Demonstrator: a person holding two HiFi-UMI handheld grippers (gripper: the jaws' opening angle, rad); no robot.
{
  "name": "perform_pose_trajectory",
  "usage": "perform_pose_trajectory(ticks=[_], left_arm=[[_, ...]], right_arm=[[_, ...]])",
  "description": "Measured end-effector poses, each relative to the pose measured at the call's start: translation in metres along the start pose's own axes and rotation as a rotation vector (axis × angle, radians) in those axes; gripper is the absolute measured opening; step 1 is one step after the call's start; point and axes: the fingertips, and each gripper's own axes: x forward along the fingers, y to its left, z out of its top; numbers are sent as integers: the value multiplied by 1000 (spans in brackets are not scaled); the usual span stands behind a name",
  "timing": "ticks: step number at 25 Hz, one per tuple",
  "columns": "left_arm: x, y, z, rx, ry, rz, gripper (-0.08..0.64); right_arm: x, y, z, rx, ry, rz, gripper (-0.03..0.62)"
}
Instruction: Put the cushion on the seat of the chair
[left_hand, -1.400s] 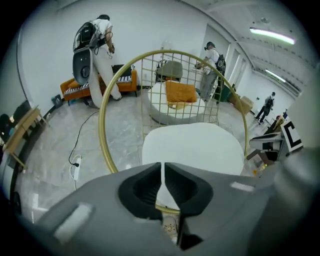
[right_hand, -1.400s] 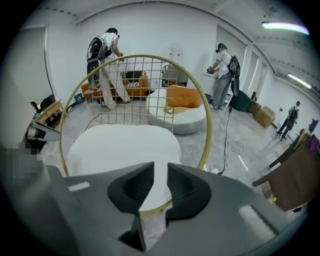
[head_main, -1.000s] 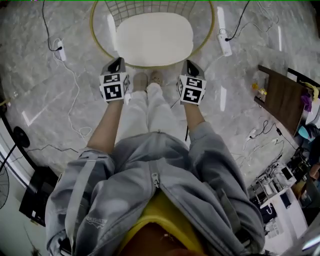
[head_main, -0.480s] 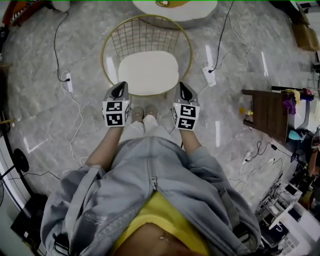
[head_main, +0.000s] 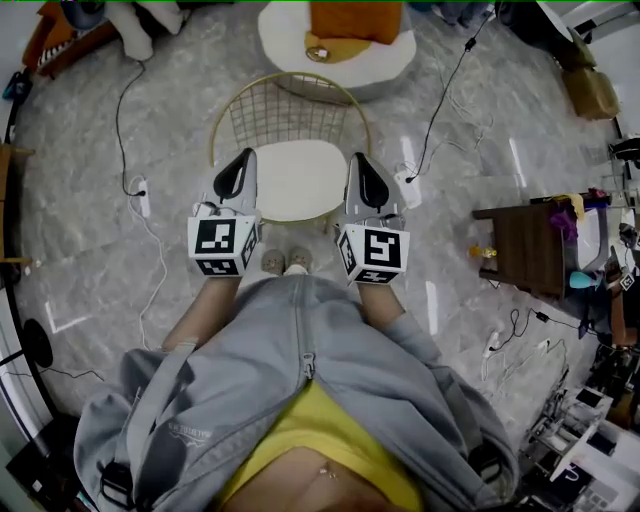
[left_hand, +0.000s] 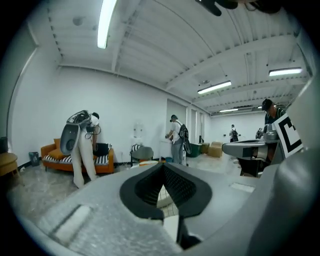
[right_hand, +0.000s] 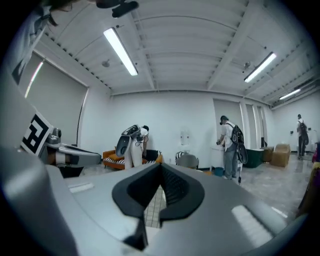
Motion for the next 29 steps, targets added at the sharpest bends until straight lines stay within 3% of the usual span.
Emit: perform_pose_trajectory(ticks=[3, 7, 29], left_arm=[[-9, -9, 36, 2, -73, -12, 6], [-17, -19, 56, 10, -93, -22, 6], [-25, -32, 58, 18, -104, -27, 6]], right_arm=[[-9, 6, 39, -18, -85, 20, -1], [-17, 14, 61, -19, -120, 52, -2], [-26, 15, 60, 9, -123, 92, -2]])
